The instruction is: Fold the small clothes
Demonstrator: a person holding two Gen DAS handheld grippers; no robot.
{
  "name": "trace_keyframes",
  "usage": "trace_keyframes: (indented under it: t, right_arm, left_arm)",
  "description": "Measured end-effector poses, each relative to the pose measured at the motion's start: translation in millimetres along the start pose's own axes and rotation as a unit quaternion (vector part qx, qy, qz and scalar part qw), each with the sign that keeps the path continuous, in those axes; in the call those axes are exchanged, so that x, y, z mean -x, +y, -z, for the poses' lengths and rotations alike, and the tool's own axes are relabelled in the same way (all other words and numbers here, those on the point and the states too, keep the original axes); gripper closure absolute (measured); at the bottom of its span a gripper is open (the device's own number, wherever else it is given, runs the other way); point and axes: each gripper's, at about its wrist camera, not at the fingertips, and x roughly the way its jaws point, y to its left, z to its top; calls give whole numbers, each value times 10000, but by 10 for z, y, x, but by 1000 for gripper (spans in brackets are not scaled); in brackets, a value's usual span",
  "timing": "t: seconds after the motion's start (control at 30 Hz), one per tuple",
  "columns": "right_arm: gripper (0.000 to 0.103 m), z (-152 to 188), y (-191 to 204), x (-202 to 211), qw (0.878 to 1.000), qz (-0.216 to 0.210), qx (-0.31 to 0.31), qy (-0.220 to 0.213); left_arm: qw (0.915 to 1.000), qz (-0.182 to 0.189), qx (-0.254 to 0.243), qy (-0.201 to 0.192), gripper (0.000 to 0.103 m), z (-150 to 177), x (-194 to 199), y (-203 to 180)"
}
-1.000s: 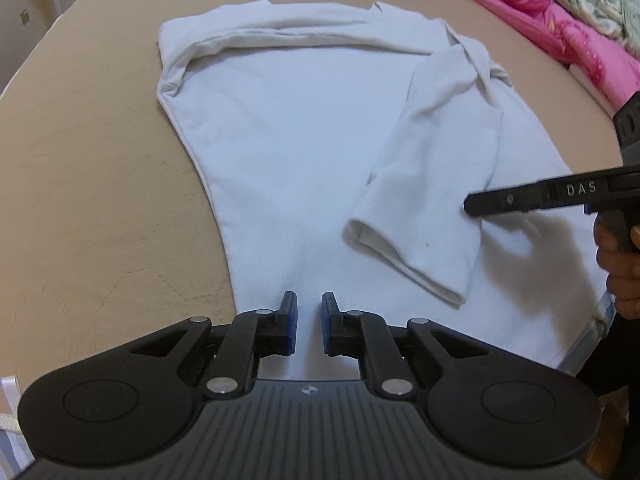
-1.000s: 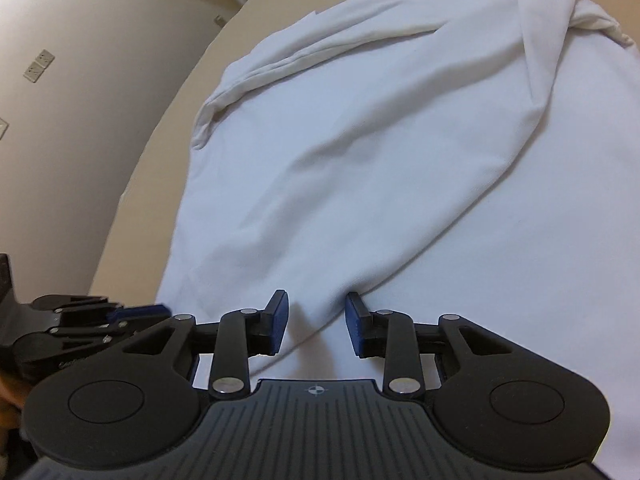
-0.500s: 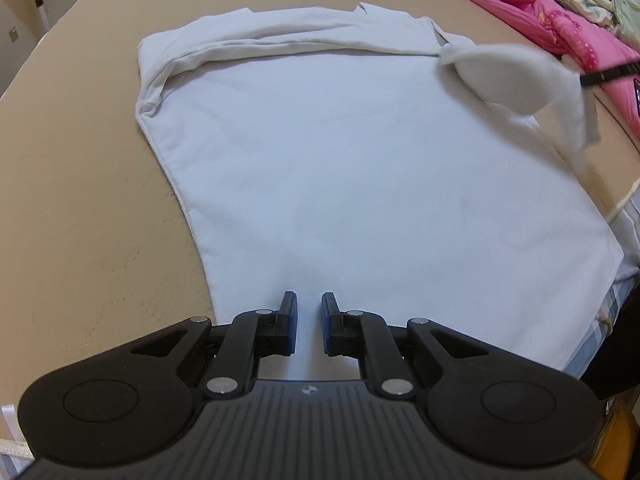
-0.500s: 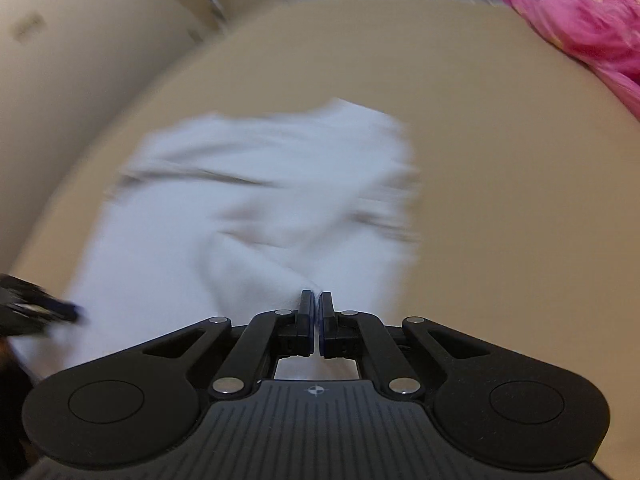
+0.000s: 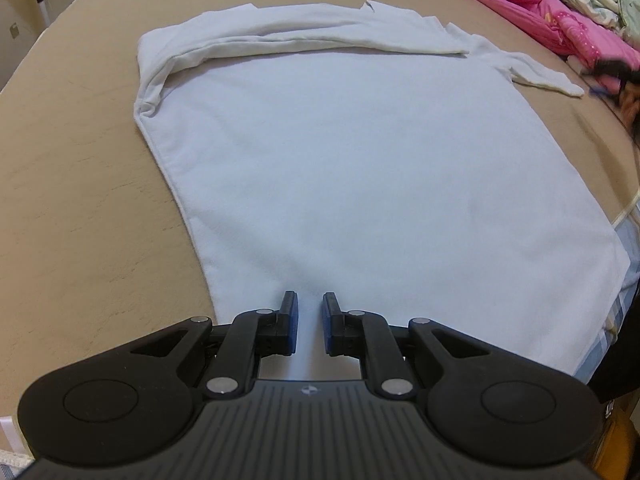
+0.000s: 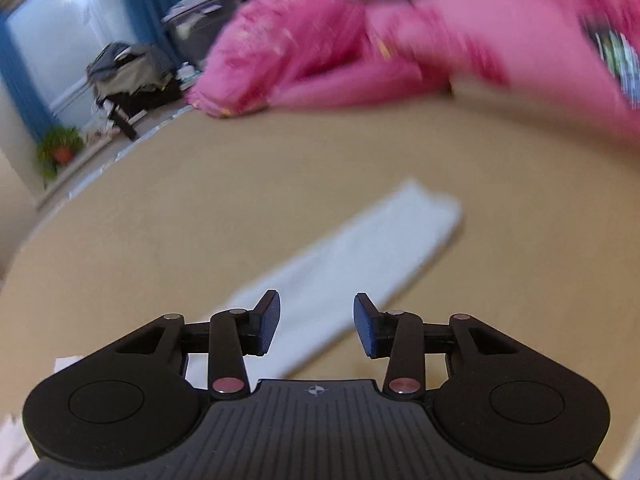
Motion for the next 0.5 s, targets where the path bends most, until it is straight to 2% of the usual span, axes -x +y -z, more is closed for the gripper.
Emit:
trace_keyframes:
  t: [0.1, 0.13, 0.2, 0.33, 0.37, 0.47, 0.5]
  right_arm:
    - [60, 155, -272, -325, 9958, -107, -812, 398]
    - [60, 115, -363, -373, 9935, -250, -1064, 305]
    - [60, 57, -425, -400, 9932, -354, -1111, 70]
    - [61, 12, -602, -675, 9902, -440, -1310, 180]
    - [64, -8, -633, -739, 9896, -445, -1357, 140]
    - [100, -93, -612, -870, 9903, -498, -1295, 51]
    - [101, -102, -628, -917, 9903, -583, -1263, 54]
  left_arm:
    - [10000, 19, 49, -4, 89, -8, -20, -7]
    - [10000, 35, 56, -9, 89, -14, -27, -8]
    - [9999, 59, 77, -23, 89, -21, -37, -8]
    - [9998, 115, 132, -51, 89, -25, -49, 11]
    - [9998, 129, 164, -57, 89, -26, -47, 15]
    - [9994, 173, 294, -105, 89, -39, -20, 41]
    - [9991, 134, 344, -191, 89, -55, 12, 46]
